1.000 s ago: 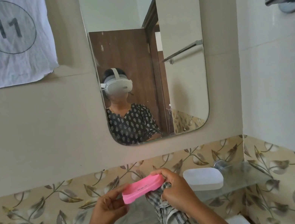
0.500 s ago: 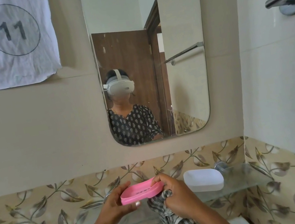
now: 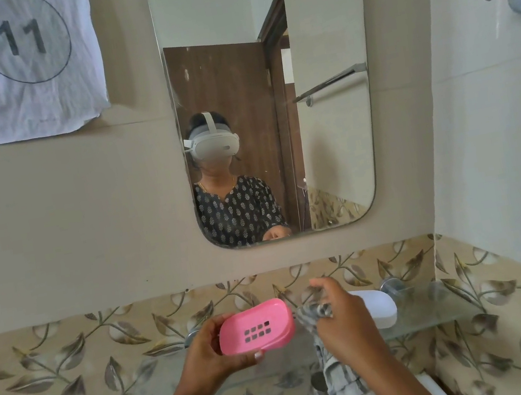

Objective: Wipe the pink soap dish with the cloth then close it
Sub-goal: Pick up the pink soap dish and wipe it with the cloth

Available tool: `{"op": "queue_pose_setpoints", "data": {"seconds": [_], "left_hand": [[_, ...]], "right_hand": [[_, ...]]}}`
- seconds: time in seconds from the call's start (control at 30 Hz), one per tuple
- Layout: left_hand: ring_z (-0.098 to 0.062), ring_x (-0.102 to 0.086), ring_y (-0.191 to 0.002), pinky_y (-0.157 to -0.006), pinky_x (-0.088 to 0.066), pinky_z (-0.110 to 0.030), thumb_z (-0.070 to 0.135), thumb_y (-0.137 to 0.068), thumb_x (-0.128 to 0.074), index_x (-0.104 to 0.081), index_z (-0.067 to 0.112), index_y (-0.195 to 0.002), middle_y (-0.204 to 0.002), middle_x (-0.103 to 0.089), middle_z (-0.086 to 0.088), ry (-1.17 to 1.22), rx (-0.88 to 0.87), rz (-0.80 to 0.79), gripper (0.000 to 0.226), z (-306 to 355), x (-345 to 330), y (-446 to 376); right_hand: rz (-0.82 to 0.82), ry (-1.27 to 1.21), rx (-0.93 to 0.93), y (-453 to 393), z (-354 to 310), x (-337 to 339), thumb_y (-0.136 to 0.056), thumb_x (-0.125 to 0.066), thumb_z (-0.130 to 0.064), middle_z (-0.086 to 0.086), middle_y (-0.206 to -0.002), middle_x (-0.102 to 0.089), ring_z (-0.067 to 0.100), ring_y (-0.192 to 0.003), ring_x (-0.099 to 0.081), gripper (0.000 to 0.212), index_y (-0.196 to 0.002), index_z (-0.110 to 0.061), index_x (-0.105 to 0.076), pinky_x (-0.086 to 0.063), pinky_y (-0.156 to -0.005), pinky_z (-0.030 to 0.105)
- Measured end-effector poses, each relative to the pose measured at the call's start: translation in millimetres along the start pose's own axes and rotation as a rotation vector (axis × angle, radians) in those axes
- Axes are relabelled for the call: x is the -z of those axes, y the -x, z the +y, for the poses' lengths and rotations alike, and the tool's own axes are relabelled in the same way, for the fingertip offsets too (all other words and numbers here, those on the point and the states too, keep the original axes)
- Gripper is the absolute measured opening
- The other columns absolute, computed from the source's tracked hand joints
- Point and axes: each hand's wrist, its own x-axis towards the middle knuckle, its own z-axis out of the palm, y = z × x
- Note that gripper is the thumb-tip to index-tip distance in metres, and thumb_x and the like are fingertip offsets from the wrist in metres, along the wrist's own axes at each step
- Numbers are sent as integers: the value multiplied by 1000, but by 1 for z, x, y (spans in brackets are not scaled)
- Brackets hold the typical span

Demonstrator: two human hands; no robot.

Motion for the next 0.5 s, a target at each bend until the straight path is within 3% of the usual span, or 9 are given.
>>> {"op": "queue_pose_setpoints", "data": {"seconds": [0.17,0.37,0.43,0.5], "left_hand": [[-21,-67,-93,-72,-60,-29,19,-37,-97,-55,19,-115,-105,-67,-7,-56,-1,13,88,-4,-2,-2],[-27,-69,-81,-59,-58,-31,18,-41,-96,-50,14,-126,-108,-64,-10,-76,36,-14,97,-7,-2,-4],[-27,-68,-79,-59,-57,-31,16,-45,-94,-48,13,-130,-109,-63,-10,-68,41,-7,97,-7,-1,-4],[-28,-68,-81,-59,-58,-31,14,-47,-93,-47,14,-131,-111,-62,-9,-47,44,-2,96,-6,-2,-4]], "right_hand": [[113,-23,65,8,5,-6,-79,-47,15,-20,-92,-55,4,-76,-61,58,-117,-28,-57,-47,-55,17],[111,25,103,20,25,-58,-80,-54,9,-4,-106,-64,13,-100,-62,52,-119,-23,-63,-56,-81,25],[125,64,105,25,30,-68,-79,-53,9,-1,-108,-64,15,-101,-59,53,-120,-23,-64,-52,-88,27],[202,75,156,28,34,-75,-75,-54,10,-1,-106,-66,19,-97,-59,55,-117,-23,-66,-52,-86,29]]}}
